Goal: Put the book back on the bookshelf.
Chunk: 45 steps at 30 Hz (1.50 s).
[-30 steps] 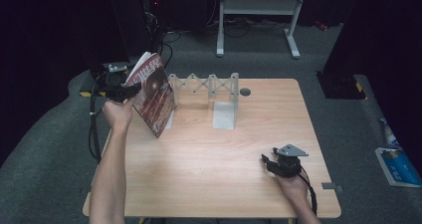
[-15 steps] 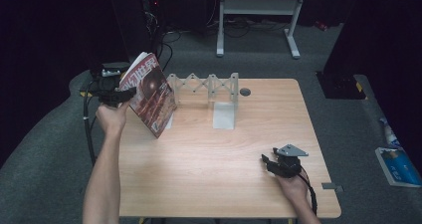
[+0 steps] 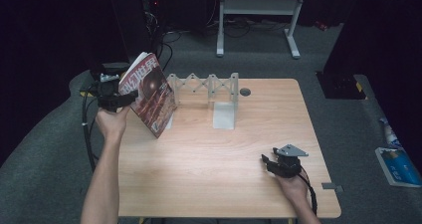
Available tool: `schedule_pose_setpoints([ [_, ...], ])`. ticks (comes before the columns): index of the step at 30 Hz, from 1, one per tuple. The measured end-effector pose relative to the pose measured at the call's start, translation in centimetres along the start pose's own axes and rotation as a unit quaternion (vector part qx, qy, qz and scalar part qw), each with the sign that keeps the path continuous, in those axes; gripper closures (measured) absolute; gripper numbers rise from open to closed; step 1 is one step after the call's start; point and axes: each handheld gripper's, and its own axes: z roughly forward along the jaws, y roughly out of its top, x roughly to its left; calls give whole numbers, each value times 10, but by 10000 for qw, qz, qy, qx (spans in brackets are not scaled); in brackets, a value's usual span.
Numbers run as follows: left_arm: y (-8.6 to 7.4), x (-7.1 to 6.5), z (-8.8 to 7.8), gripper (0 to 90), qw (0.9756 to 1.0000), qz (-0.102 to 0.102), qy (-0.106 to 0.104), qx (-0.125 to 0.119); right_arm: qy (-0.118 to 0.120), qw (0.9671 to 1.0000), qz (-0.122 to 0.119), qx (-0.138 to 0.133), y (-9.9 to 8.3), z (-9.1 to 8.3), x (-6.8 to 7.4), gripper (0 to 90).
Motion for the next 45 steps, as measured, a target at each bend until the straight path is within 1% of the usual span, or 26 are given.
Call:
schedule_pose_setpoints([
  [3,1,-1,-2,487,10000,-31,-26,-54,-1,10000,2,1,0,0,0,427],
  [6,0,-2,-2,462,10000,-30,-4,-45,6,10000,8,2,0,0,0,427],
  [7,0,-3,-3,454,10000,-16,0,-65,7,10000,9,2,0,0,0,427],
  [9,-1,-4,-4,441,9999,-71,-37,-138,-1,10000,-3,0,0,0,0,428],
  [10,-2,-4,-5,436,9999,-48,-31,-133,1,10000,3,2,0,0,0,427],
  [12,-3,-4,-6,434,9999,-17,-13,-127,2,10000,5,2,0,0,0,427],
  [15,-4,-3,-9,429,9998,-65,-27,-161,0,10000,3,1,0,0,0,427],
  [18,-6,-3,-13,426,9997,-100,-67,-235,3,10000,-1,0,0,0,0,428],
  [26,-11,-4,-20,422,9993,-123,-169,-300,8,10000,9,1,0,0,0,427],
  [28,-15,-5,-22,422,9990,-174,-208,-355,2,10000,2,1,0,0,0,427],
  [34,-18,-3,-30,424,9987,-196,-218,-422,6,10000,1,2,0,0,0,427],
  [40,-20,-5,-33,423,9985,-172,-234,-457,9,10000,-4,0,0,0,0,427],
  [45,-20,-5,-35,422,9982,-216,-257,-499,14,10000,1,3,0,0,0,427],
])
